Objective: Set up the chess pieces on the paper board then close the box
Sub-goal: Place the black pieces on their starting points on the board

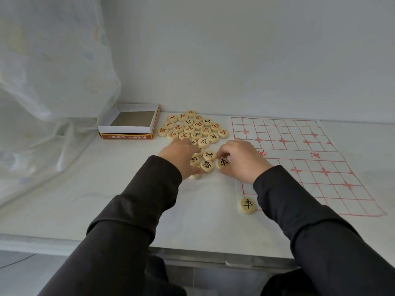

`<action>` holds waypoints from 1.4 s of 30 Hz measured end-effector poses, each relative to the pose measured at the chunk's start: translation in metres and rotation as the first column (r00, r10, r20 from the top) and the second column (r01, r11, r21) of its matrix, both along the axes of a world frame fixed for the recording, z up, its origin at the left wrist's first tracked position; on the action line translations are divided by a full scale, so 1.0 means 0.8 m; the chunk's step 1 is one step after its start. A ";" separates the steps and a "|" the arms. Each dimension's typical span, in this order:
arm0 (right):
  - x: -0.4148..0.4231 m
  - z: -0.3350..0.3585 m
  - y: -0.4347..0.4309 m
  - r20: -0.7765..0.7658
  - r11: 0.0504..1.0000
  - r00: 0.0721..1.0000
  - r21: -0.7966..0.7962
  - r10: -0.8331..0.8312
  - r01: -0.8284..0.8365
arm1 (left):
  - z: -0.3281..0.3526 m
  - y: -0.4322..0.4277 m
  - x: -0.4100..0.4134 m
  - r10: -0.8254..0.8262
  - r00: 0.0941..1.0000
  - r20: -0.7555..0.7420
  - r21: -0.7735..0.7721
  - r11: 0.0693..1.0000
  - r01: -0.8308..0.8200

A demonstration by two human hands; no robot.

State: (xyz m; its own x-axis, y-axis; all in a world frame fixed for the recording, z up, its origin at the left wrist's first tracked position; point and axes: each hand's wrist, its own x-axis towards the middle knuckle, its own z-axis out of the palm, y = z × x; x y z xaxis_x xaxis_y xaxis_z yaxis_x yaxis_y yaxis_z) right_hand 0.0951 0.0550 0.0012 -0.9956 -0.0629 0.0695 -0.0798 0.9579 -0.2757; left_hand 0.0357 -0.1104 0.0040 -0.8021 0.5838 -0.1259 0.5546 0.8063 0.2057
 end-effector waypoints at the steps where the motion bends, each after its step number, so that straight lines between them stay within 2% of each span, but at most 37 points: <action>1: 0.005 0.001 0.002 -0.008 1.000 1.000 -0.016 -0.013 0.013 | 0.001 0.003 0.004 -0.001 1.000 -0.006 0.003 1.000 0.001; 7: 0.050 0.010 0.029 -0.024 0.969 0.985 -0.187 -0.172 0.164 | 0.001 0.040 0.044 -0.011 0.999 -0.033 0.019 1.000 0.011; 16: 0.136 0.002 0.089 0.005 0.922 0.950 -0.239 -0.312 0.304 | -0.012 0.119 0.119 -0.134 0.971 -0.200 0.048 0.988 0.146; 26: 0.207 -0.011 0.179 -0.002 0.838 0.886 -0.325 -0.463 0.438 | -0.033 0.211 0.182 -0.140 0.974 -0.178 0.064 0.986 0.153; 30: 0.226 -0.021 0.205 0.014 0.811 0.866 -0.343 -0.500 0.474 | -0.045 0.242 0.206 -0.154 0.974 -0.166 0.116 0.978 0.175; 38: 0.252 -0.020 0.266 -0.034 0.713 0.765 -0.391 -0.643 0.581 | -0.068 0.280 0.235 -0.156 0.973 -0.172 0.224 0.955 0.193; 42: 0.261 -0.029 0.278 0.005 0.703 0.763 -0.384 -0.646 0.598 | -0.068 0.290 0.233 -0.136 0.975 -0.177 0.247 0.953 0.178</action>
State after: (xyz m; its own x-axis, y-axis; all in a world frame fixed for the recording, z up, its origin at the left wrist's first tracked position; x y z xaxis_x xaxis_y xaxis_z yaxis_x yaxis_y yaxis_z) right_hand 0.3042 0.2775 -0.0222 -0.7804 0.6196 0.0837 0.4444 0.6438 -0.6229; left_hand 0.2223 0.1213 -0.0505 -0.6951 0.6994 0.1662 0.7116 0.6367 0.2970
